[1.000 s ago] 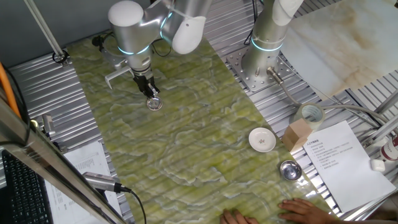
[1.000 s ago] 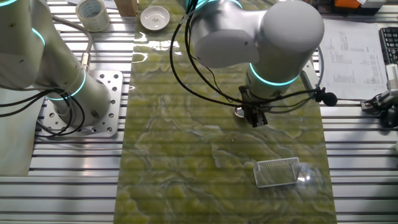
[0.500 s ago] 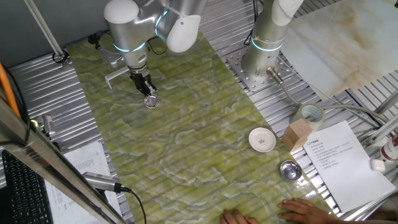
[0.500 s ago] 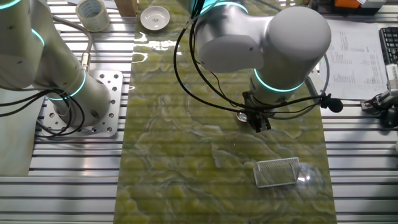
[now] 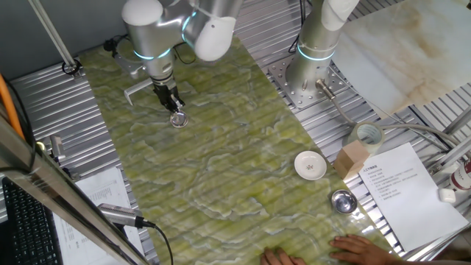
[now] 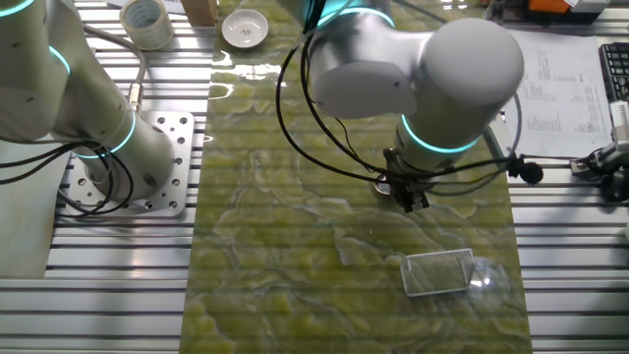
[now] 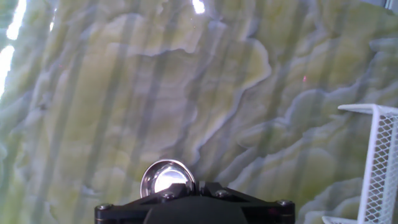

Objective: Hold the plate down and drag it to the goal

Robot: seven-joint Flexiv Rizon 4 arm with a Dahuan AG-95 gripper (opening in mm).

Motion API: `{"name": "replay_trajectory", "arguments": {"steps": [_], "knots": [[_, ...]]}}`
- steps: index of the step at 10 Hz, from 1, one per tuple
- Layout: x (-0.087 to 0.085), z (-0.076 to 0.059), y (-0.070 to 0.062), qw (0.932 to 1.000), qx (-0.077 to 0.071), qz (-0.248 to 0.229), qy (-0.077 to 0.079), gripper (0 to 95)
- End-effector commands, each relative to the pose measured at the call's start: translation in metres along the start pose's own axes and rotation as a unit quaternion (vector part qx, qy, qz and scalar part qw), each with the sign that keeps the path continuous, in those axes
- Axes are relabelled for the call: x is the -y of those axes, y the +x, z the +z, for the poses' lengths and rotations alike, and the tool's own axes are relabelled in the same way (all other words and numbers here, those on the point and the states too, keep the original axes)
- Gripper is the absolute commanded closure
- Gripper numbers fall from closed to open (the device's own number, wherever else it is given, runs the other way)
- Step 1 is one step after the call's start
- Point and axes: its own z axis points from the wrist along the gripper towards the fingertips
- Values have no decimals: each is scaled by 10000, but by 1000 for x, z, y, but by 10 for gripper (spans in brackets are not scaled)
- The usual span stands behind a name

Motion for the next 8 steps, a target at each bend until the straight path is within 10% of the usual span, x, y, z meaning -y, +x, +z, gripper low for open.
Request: {"name": "replay_trajectory", "arguments": {"steps": [1,8], "knots": [[-1,0,0,9994,66,316,96,950],[4,0,-3,9991,14,346,243,950]]}}
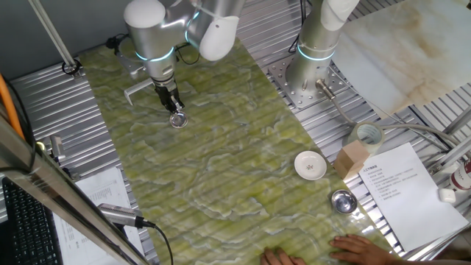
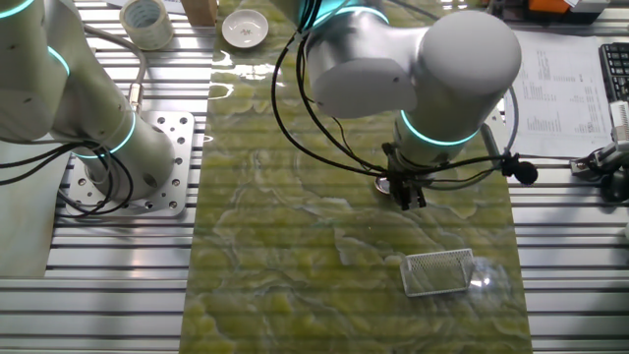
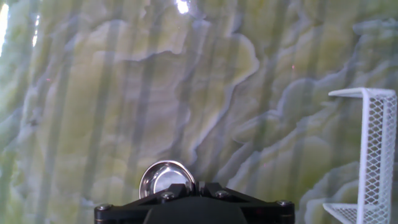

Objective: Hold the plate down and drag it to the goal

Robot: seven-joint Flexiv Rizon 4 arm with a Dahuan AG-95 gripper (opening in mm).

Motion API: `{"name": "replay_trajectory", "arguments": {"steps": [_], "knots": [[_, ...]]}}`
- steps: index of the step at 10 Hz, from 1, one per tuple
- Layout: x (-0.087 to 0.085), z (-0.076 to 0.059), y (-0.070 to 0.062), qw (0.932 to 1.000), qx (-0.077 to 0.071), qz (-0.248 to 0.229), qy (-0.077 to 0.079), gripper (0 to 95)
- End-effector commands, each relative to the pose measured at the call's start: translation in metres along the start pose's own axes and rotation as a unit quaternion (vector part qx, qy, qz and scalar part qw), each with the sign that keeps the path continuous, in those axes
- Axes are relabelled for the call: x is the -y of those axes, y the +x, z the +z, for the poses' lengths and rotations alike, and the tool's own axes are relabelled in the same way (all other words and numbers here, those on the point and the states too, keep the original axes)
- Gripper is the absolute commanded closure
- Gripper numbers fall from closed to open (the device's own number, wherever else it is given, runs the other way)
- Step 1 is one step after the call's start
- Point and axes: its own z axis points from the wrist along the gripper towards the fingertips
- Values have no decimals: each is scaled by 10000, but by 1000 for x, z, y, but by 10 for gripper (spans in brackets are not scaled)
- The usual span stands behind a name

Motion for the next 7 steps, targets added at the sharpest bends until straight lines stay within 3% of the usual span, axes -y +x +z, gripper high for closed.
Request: {"name": "replay_trajectory", "arguments": {"steps": [1,4,7], "knots": [[9,-2,-6,10000,-24,-51,6,950],[23,2,-12,10000,-2,-77,31,950],[33,-5,-15,9999,-40,-94,-55,950]]}}
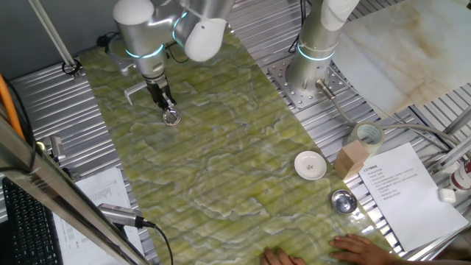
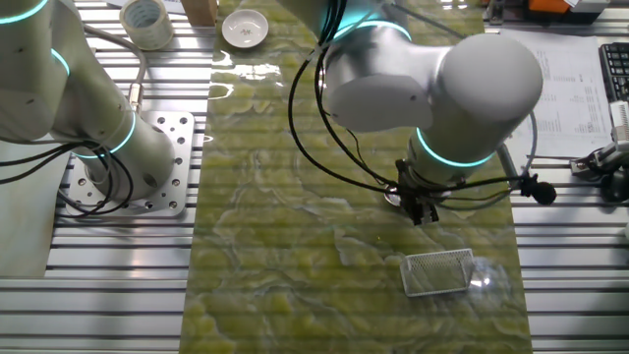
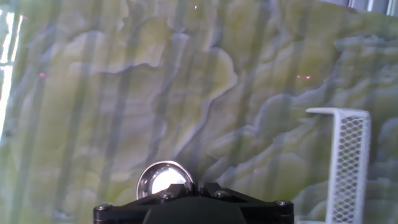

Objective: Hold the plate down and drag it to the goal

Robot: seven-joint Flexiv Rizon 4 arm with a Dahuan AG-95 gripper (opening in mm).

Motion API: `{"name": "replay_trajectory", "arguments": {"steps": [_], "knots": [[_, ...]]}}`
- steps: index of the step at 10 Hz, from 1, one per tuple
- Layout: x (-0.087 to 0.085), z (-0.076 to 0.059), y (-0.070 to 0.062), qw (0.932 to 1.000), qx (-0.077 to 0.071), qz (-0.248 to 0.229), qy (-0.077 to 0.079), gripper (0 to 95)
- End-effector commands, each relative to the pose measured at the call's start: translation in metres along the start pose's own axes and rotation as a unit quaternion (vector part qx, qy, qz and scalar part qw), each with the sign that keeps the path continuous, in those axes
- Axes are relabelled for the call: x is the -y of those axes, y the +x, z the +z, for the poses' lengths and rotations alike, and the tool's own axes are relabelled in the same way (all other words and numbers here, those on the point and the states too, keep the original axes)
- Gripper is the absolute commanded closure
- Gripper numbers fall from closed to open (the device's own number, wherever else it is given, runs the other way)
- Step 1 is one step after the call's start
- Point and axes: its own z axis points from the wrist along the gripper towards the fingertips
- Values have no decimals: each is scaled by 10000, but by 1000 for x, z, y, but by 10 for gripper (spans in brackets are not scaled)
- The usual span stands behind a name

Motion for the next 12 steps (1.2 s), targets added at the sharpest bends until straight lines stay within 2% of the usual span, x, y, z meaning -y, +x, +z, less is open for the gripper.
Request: {"name": "replay_trajectory", "arguments": {"steps": [1,3,7,12], "knots": [[5,-5,-3,9999,-39,-61,71,950],[5,-5,-3,9998,-13,-157,130,950],[5,-5,-3,9997,-20,-207,103,950],[5,-5,-3,9999,-97,104,74,950]]}}
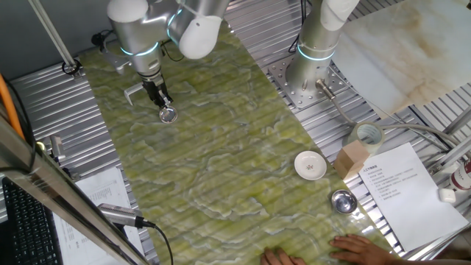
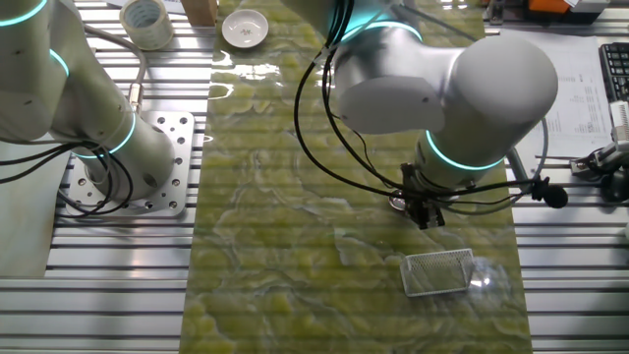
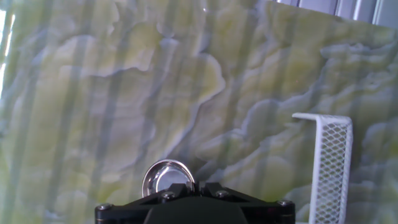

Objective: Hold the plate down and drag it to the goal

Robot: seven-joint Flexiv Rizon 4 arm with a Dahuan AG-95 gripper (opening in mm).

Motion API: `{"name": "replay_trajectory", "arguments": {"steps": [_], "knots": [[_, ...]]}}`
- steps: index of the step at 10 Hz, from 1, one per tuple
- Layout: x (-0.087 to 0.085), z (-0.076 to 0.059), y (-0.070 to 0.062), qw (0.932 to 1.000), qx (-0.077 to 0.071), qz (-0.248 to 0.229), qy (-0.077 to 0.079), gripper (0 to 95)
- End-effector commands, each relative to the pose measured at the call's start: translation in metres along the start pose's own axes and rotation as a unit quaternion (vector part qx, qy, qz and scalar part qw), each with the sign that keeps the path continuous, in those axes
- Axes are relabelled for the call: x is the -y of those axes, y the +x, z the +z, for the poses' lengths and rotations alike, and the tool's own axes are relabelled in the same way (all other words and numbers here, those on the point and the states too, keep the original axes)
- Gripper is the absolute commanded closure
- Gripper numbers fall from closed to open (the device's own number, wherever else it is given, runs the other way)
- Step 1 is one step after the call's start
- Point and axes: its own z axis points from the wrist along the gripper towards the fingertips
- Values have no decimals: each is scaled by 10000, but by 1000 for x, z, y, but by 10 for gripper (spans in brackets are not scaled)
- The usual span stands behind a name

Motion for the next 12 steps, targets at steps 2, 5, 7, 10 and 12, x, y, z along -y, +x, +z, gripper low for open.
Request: {"name": "replay_trajectory", "arguments": {"steps": [2,5,7,10,12], "knots": [[0,0,0,9999,-16,140,3,950],[7,-1,2,9999,-40,115,85,950],[18,-2,4,9999,-29,54,103,950],[33,-1,6,9999,0,-33,129,950],[41,-2,6,9999,1,-73,135,950]]}}
